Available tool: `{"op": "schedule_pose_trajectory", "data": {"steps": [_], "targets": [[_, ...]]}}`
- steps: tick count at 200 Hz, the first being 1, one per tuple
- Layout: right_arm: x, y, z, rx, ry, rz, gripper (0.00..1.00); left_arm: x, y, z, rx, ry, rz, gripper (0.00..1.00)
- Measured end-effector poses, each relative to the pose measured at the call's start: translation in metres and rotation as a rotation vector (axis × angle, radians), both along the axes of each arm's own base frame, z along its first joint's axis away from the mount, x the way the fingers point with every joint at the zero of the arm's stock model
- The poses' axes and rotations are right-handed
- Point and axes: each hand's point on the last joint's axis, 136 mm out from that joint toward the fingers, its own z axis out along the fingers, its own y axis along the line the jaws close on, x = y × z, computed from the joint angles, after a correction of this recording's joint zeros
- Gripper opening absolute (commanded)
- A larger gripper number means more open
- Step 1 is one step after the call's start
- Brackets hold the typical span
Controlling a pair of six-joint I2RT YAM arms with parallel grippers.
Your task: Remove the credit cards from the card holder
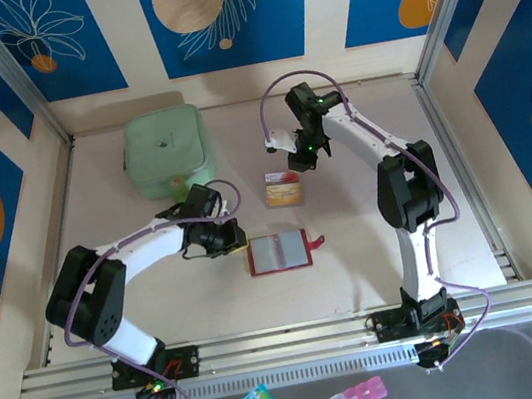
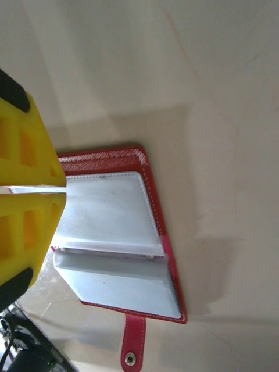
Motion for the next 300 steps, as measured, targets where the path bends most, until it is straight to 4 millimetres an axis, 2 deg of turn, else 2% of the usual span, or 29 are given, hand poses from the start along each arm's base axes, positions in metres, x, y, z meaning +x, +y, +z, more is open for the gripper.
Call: {"op": "schedule_pose_trajectory", "data": {"steps": [20, 33, 39, 43, 54, 56, 70, 105, 131, 162, 187, 207, 232, 255, 272, 300], "targets": [[-0.004, -0.005, 0.012, 0.032, -0.026, -0.056, 0.30, 0.007, 0.012, 0.002, 0.028, -0.026, 0.014, 0.39], [-0.009, -0.011, 0.020, 0.058, -0.044, -0.104, 0.43, 0.012, 0.023, 0.006, 0.048, -0.051, 0.033, 0.52], [-0.011, -0.014, 0.023, 0.070, -0.052, -0.128, 0.51, 0.015, 0.028, 0.008, 0.056, -0.063, 0.045, 0.66], [-0.012, -0.016, 0.024, 0.073, -0.063, -0.130, 0.58, 0.018, 0.032, 0.010, 0.063, -0.071, 0.061, 0.73], [-0.018, -0.022, 0.026, 0.094, -0.066, -0.186, 0.97, 0.025, 0.042, 0.016, 0.083, -0.110, 0.075, 0.85], [-0.018, -0.023, 0.025, 0.096, -0.070, -0.188, 1.00, 0.026, 0.044, 0.017, 0.085, -0.113, 0.081, 0.87], [-0.024, -0.032, 0.024, 0.118, -0.074, -0.251, 0.99, 0.033, 0.058, 0.022, 0.120, -0.149, 0.112, 1.00], [-0.036, -0.058, 0.011, 0.168, -0.072, -0.427, 0.99, 0.048, 0.098, 0.028, 0.238, -0.226, 0.185, 1.00], [-0.040, -0.084, -0.001, 0.222, -0.079, -0.597, 0.99, 0.058, 0.135, 0.037, 0.350, -0.302, 0.258, 1.00], [-0.039, -0.119, -0.023, 0.292, -0.091, -0.810, 0.99, 0.059, 0.182, 0.047, 0.526, -0.427, 0.324, 0.99], [-0.037, -0.146, -0.046, 0.349, -0.103, -0.965, 0.99, 0.061, 0.213, 0.054, 0.677, -0.539, 0.362, 1.00], [-0.033, -0.162, -0.055, 0.392, -0.142, -1.051, 0.99, 0.064, 0.236, 0.056, 0.769, -0.602, 0.403, 0.99], [-0.023, -0.168, -0.054, 0.454, -0.219, -1.084, 0.99, 0.069, 0.261, 0.049, 0.831, -0.663, 0.458, 0.99], [-0.011, -0.169, -0.043, 0.518, -0.288, -1.101, 0.99, 0.074, 0.279, 0.036, 0.853, -0.695, 0.503, 0.99], [-0.005, -0.168, -0.037, 0.567, -0.342, -1.096, 0.99, 0.082, 0.285, 0.027, 0.843, -0.722, 0.516, 0.99], [-0.007, -0.168, -0.042, 0.588, -0.377, -1.097, 0.99, 0.099, 0.286, 0.024, 0.785, -0.792, 0.532, 0.99]]}}
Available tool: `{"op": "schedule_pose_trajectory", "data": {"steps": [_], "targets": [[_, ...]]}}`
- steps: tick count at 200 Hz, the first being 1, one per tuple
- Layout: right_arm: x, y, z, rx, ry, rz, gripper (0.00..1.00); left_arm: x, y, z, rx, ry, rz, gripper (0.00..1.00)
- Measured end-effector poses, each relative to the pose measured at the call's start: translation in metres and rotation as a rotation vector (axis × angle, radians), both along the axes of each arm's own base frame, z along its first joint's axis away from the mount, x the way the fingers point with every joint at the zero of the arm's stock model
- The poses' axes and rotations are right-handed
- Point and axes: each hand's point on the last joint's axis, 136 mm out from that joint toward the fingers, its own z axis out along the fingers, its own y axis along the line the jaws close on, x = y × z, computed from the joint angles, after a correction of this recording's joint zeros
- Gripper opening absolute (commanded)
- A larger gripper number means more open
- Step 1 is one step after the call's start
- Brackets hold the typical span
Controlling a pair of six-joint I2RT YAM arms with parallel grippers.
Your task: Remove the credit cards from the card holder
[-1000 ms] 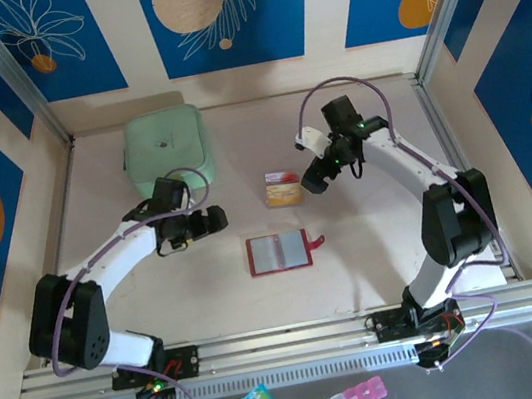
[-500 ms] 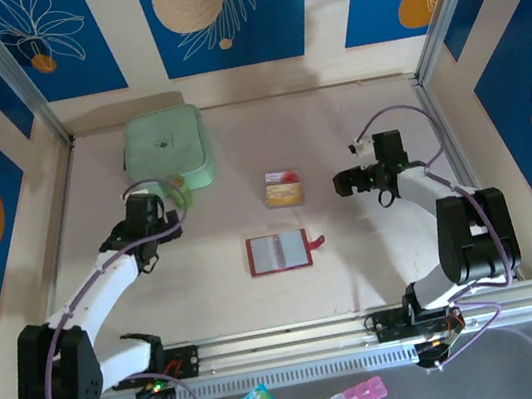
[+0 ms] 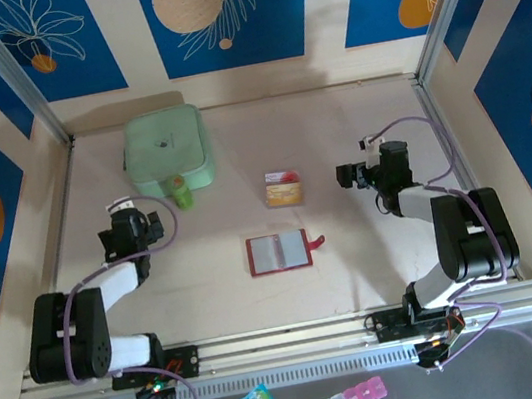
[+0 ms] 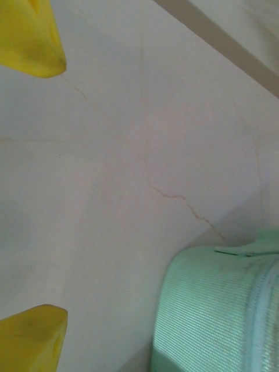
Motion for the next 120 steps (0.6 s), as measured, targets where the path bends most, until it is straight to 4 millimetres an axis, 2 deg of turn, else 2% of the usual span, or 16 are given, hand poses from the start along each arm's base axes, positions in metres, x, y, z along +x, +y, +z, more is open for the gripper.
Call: {"op": "schedule_pose_trajectory", "data": {"steps": [33, 59, 85, 120], "targets": [[-0.007, -0.001, -0.006, -0.001, -0.028, -0.003, 0.99, 0.020, -0.005, 0.006, -0.051, -0.101, -0.067, 0.99], [-0.005, -0.001, -0.002, -0.001, -0.057, -0.003, 0.99, 0.028, -0.017, 0.014, -0.078, -0.151, -0.146, 0.99], [-0.004, -0.001, 0.004, 0.010, -0.106, -0.004, 0.99, 0.028, -0.028, 0.019, -0.089, -0.198, -0.211, 0.99], [-0.016, -0.002, -0.007, 0.022, -0.110, -0.007, 0.99, 0.026, -0.036, 0.022, -0.088, -0.229, -0.262, 0.99]]}}
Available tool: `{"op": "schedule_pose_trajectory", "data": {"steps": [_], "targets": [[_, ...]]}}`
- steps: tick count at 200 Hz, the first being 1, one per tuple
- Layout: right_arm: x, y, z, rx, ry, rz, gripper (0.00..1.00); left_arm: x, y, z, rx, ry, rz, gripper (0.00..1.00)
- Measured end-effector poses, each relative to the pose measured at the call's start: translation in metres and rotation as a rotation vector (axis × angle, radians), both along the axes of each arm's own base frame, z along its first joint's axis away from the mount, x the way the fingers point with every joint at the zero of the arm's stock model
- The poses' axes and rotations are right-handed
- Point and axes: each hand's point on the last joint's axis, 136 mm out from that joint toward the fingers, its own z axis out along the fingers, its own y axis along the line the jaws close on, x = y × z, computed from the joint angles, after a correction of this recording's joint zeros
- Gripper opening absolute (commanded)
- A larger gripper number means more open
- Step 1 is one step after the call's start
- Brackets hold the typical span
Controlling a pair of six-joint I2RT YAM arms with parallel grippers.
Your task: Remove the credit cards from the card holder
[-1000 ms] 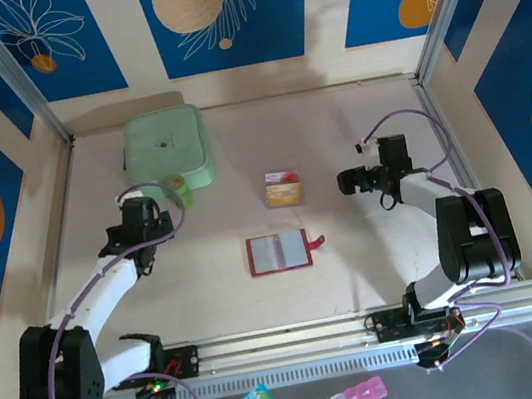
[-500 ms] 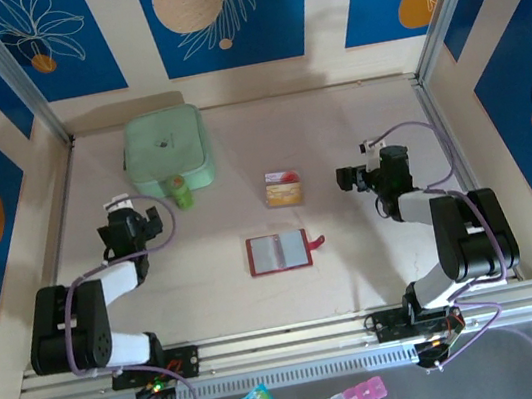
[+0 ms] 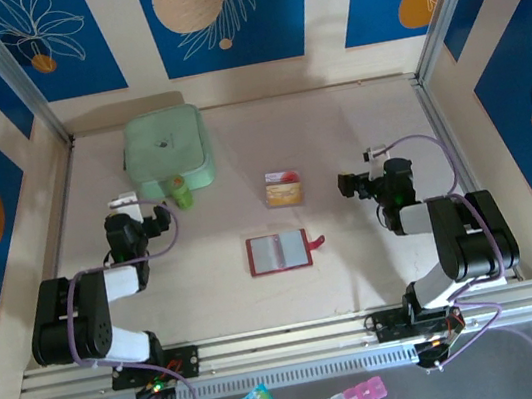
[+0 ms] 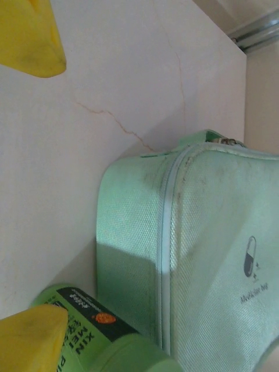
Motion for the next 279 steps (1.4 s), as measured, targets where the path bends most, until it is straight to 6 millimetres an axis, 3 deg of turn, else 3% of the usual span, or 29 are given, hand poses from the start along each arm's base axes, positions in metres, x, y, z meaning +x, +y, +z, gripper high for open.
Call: {"op": "schedule_pose_trajectory", "data": {"steps": [46, 83, 130, 279], "targets": [[0.003, 0.000, 0.007, 0.003, -0.033, 0.000, 0.99, 0.001, -0.006, -0.001, 0.012, -0.030, -0.038, 0.99], [0.004, 0.000, 0.008, 0.003, -0.036, 0.000, 0.99, -0.004, -0.010, -0.023, 0.015, -0.003, -0.057, 1.00], [0.004, 0.000, 0.009, 0.005, -0.042, 0.001, 0.99, 0.013, -0.031, -0.009, 0.071, -0.019, -0.116, 1.00], [0.004, 0.000, 0.010, 0.017, -0.043, 0.010, 0.99, 0.011, -0.036, -0.012, 0.137, -0.006, -0.117, 1.00]]}}
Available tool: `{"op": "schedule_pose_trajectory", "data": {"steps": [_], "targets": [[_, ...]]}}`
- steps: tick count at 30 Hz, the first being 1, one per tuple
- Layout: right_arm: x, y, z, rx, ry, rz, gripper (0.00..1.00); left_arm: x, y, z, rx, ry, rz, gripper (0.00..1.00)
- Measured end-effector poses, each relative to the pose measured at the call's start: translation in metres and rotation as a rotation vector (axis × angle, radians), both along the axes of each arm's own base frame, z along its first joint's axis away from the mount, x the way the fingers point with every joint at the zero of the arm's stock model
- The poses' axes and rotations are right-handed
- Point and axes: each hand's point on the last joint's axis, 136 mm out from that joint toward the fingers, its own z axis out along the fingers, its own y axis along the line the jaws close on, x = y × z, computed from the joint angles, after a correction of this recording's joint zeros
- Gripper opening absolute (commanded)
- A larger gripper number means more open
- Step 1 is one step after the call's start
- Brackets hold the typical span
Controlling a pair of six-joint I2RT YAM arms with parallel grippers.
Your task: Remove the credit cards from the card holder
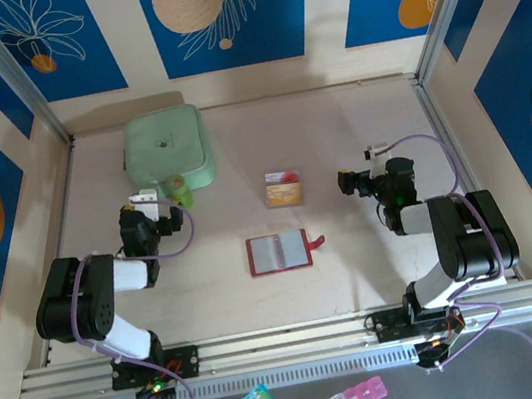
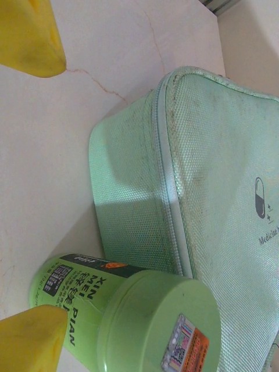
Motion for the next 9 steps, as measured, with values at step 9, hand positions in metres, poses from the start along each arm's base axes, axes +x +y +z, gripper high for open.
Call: {"op": "schedule_pose_trajectory", "data": {"steps": [9], "targets": [[0.0001, 0.0000, 0.0001, 0.000, 0.000, 0.000, 0.99, -0.0001, 0.0004, -0.0004, -0.001, 0.002, -0.001, 1.00]]}}
